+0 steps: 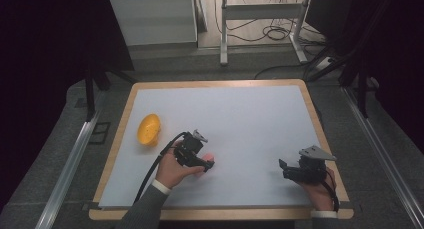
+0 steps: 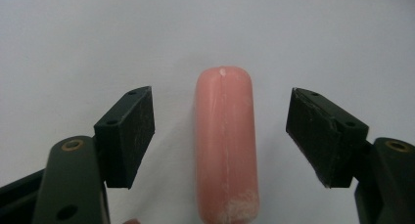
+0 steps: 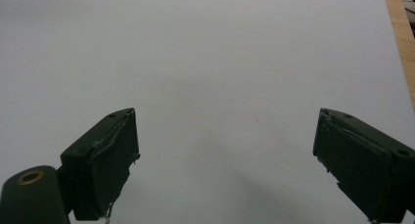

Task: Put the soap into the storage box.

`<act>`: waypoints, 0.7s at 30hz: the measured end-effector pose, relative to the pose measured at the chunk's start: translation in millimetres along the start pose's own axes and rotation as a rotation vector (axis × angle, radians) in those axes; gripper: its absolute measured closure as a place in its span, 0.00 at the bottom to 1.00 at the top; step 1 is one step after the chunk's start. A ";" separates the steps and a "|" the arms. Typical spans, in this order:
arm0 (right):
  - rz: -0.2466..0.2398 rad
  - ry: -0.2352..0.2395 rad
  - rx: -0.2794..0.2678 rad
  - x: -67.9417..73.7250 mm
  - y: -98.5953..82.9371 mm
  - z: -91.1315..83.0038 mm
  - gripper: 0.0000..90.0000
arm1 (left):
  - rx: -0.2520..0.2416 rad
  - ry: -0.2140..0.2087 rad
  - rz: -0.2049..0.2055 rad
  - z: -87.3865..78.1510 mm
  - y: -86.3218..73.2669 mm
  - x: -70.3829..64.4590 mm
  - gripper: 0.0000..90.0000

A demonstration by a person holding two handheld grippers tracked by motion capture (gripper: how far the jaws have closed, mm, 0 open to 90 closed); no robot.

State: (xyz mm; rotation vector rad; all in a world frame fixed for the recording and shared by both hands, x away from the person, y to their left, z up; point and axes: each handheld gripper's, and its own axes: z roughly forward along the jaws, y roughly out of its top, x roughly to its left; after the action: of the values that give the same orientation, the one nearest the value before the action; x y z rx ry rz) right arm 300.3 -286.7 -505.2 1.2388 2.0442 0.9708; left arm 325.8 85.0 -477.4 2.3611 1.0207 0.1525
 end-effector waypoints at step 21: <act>-0.006 -0.014 0.000 1.0 -0.1 0.9 0.10 | 0.058 0.028 0.003 26.5 -6.6 -3.4 0.66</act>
State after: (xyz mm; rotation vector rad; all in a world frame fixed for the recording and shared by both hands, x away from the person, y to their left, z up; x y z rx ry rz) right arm 300.6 -285.6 -505.9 1.2357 2.0354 0.9571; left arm 327.5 74.4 -502.8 2.4193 1.0479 0.1592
